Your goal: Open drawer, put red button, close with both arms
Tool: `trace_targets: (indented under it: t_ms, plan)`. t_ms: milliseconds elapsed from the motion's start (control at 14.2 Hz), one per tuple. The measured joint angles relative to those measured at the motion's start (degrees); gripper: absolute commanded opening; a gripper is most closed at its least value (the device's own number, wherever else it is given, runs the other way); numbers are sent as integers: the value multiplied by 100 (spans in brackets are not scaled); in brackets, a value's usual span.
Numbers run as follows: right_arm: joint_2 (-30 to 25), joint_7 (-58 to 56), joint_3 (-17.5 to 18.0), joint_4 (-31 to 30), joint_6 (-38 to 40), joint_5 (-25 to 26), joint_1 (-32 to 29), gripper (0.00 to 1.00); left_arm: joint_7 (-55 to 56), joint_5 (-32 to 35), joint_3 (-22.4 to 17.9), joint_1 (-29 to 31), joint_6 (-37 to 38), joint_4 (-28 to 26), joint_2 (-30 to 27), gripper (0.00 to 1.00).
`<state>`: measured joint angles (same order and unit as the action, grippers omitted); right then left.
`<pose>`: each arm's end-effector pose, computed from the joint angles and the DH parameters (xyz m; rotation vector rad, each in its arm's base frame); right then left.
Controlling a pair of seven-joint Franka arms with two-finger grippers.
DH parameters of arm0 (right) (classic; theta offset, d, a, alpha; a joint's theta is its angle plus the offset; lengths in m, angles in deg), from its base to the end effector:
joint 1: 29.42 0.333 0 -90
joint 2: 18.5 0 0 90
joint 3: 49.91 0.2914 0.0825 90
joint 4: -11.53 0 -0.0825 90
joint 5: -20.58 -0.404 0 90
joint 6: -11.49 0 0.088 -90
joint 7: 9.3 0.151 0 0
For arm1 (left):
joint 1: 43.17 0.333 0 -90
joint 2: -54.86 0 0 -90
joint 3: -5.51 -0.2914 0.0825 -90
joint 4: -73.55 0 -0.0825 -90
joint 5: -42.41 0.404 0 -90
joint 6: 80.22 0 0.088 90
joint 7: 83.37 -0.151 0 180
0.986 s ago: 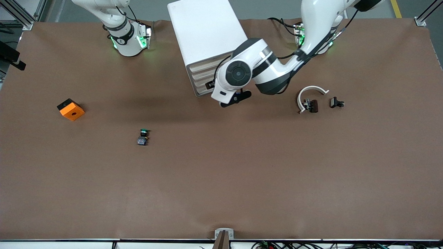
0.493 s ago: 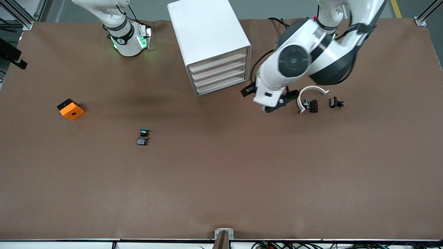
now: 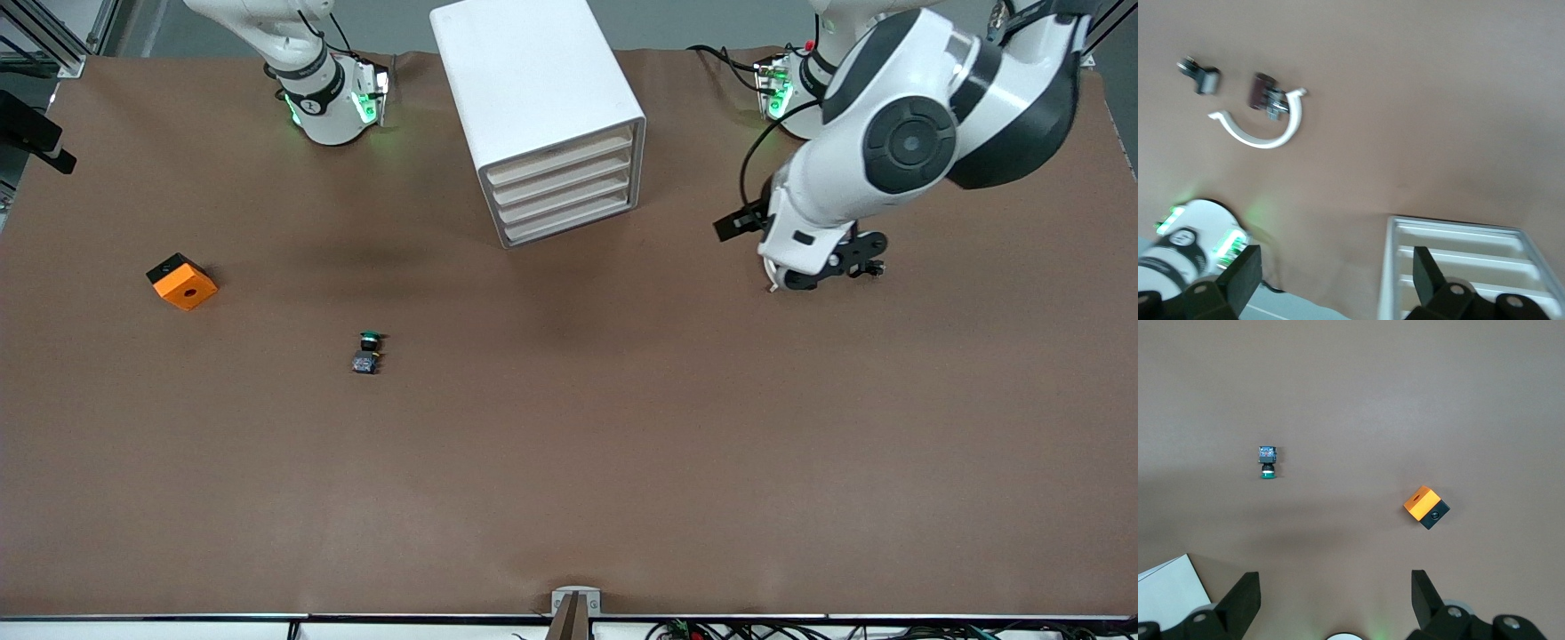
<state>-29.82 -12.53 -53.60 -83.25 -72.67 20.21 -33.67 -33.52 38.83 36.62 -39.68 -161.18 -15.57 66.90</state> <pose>0.5005 -0.0717 0.6128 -3.1212 0.1254 -0.0213 0.5186 -0.2622 0.4494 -2.9704 -0.5718 0.5481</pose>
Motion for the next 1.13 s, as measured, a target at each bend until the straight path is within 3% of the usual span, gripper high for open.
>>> trace_targets:
  t_ms: [141, 352, 704, 845, 1127]
  plan:
    - [-37, 1, 0, -42, -11, 0, 0, 100, -584, -2, -837, -495, 218, -9, -238, 100]
    - [-48, 2, -1, -55, -12, 0, 1, 100, -1476, -3, -1473, -649, 559, -84, -600, 100]
    - [-53, 5, -6, -75, -12, 0, 1, 100, -3789, -4, -2878, -679, 719, -563, -1349, 100]
    - [-53, 5, -6, -76, -12, 0, 1, 100, -4277, -4, -3129, -654, 679, -732, -1533, 100]
    - [-53, 5, -7, -81, -12, -1, 1, 100, -4427, 83, -3191, -645, 41, -1252, -1828, 100]
